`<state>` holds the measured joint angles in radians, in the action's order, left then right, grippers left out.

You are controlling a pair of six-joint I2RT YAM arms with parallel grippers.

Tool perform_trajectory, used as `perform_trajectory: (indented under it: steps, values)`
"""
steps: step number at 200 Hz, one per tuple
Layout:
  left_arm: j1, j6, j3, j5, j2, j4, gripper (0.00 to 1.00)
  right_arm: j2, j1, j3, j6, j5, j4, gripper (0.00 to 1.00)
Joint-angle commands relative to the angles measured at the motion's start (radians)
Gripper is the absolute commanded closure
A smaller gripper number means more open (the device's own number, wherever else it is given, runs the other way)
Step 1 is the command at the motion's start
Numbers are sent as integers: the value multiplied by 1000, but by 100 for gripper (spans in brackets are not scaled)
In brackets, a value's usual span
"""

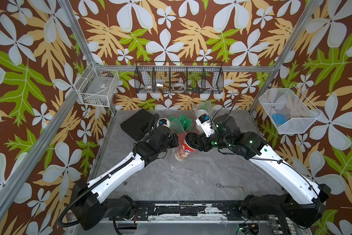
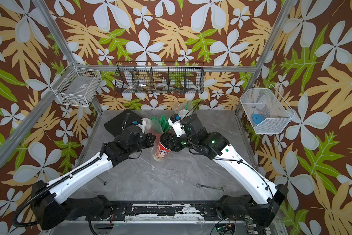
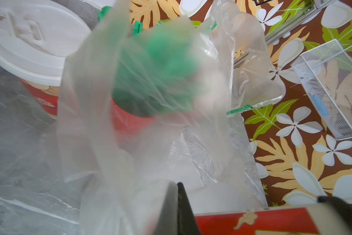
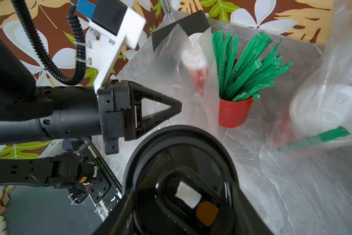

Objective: Pack milk tea into plastic carrier bags
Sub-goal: Place the milk tea cup in the plastic carrier bag.

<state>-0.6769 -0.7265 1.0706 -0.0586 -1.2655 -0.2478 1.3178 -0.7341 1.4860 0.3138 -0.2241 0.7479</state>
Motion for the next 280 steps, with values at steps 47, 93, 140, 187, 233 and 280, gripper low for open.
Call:
perform_trajectory:
  steps: [47, 93, 140, 187, 233, 280]
  values:
    - [2, -14, -18, 27, 18, 61, 100, 73, -1, -31, 13, -15, -86, 47]
    - [2, -18, -19, 29, 23, 79, 100, 86, -1, -94, 50, -44, -175, 47]
    - [2, -14, -17, 32, 32, 78, 100, 108, -3, -158, 94, -72, -251, 48]
    - [4, -23, -26, 31, 34, 84, 100, 126, -3, -188, 136, -100, -318, 49]
    - [5, -30, -28, 27, 40, 89, 100, 103, -19, -252, 185, -69, -400, 50]
    - [5, -40, -33, 32, 37, 100, 100, 106, -52, -291, 217, -67, -463, 49]
